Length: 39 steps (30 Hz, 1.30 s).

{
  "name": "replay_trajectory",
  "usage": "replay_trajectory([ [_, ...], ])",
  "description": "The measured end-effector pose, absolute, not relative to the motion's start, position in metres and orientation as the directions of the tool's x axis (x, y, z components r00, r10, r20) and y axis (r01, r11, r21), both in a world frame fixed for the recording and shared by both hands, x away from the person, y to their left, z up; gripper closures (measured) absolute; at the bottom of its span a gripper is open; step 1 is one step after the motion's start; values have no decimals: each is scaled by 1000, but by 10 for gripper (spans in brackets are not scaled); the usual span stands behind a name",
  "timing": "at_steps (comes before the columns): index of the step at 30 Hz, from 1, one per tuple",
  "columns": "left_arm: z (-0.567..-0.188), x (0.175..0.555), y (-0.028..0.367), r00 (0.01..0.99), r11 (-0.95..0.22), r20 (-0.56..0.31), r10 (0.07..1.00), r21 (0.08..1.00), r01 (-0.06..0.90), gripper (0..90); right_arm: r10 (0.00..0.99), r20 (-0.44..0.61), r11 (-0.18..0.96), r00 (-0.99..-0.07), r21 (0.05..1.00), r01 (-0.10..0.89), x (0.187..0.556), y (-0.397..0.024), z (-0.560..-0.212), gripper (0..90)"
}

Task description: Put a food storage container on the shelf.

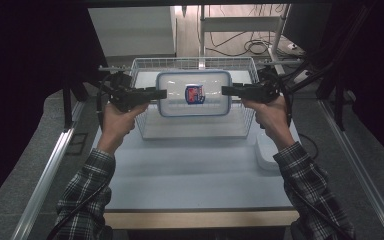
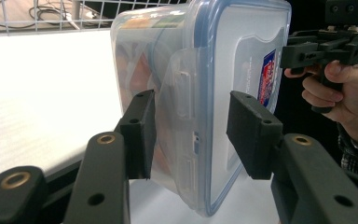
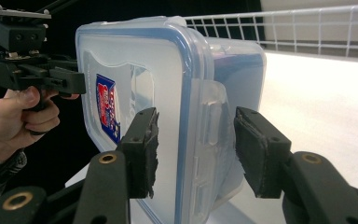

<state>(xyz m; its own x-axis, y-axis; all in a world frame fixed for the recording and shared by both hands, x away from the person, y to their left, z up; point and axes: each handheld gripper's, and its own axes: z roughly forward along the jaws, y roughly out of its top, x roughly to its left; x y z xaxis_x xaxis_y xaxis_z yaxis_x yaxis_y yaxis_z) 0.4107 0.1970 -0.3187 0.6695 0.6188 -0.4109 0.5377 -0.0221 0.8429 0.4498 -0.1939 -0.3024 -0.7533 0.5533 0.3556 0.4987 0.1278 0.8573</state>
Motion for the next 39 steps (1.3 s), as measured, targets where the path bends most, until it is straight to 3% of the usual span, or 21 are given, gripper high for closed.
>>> replay_trajectory([
  [18,-315,450,196,634,16,-459,622,817,576,527,580,380,103,-720,843,528,488,-193,-295,497],
  [39,-327,448,201,655,64,-456,602,846,530,531,600,370,141,-709,824,549,494,-188,-296,465],
])
